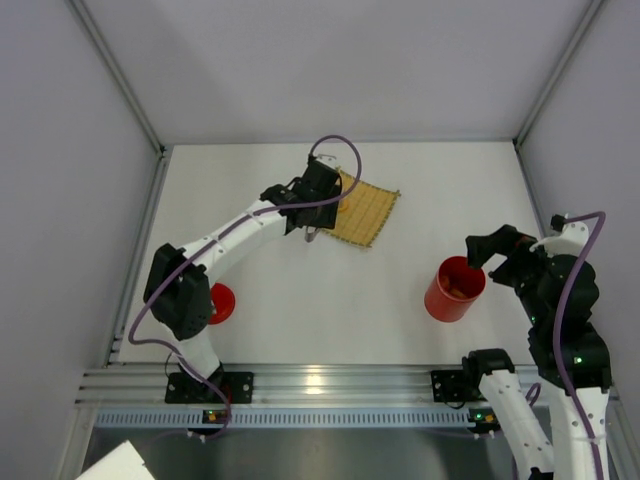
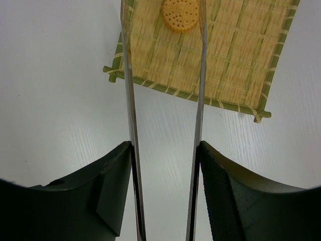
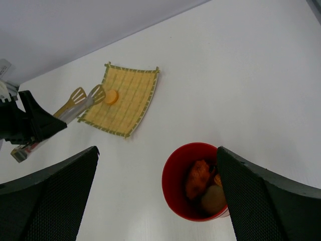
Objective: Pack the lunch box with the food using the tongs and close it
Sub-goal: Pick up the fake food from the plate, then place the fake food in the packing box, then place the clamp at the center of the board, then pick up the box lid from the center of the board.
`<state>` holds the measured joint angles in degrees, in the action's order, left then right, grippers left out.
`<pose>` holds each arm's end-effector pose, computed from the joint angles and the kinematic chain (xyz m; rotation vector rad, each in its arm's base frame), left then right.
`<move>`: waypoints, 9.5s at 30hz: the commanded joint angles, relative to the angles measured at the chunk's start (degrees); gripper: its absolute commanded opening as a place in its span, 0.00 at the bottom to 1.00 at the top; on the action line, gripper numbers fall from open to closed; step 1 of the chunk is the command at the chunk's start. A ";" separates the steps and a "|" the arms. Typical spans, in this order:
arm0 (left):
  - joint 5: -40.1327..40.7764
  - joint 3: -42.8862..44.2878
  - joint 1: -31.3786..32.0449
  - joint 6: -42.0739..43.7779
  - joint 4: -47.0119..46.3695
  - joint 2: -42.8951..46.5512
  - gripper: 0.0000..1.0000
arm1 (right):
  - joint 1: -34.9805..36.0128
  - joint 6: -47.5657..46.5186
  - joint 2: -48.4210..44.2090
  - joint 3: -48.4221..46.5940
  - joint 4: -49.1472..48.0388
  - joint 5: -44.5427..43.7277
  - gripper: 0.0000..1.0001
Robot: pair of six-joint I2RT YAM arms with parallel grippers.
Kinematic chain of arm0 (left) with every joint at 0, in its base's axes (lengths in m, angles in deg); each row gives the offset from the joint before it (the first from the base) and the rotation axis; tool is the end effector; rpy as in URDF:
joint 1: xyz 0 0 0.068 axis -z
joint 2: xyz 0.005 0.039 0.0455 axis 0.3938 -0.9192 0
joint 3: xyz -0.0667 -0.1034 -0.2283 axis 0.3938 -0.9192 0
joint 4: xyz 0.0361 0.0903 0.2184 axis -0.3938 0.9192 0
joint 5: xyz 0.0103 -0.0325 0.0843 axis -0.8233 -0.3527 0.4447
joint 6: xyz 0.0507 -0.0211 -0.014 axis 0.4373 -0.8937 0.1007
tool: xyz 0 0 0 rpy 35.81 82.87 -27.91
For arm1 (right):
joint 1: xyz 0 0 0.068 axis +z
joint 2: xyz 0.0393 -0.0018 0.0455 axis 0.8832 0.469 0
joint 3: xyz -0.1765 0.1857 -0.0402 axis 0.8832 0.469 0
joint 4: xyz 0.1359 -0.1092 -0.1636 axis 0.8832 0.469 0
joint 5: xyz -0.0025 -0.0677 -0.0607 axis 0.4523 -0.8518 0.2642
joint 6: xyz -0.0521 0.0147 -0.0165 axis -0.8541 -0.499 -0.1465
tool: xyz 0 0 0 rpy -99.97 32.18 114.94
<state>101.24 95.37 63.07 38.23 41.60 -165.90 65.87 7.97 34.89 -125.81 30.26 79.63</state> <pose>0.2886 -0.2255 0.2840 0.2498 2.3569 -0.1365 0.0658 0.0032 0.3570 0.3565 1.7929 0.3309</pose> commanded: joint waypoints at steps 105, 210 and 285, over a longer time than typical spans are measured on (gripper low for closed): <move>-3.02 16.82 39.40 0.21 6.13 0.23 0.54 | -0.67 -0.80 0.56 -1.29 -1.34 0.31 1.00; 16.85 -44.08 -21.42 -28.09 9.11 45.05 0.77 | -0.76 -0.54 4.96 5.91 -7.58 18.15 1.00; 1.04 -40.32 -27.93 -24.58 1.13 49.63 0.00 | -0.76 -1.33 7.68 4.24 -5.82 14.55 0.99</move>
<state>106.99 51.07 35.29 11.10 43.46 -116.20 65.87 7.42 42.21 -117.88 25.04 96.16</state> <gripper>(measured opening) 0.185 0.993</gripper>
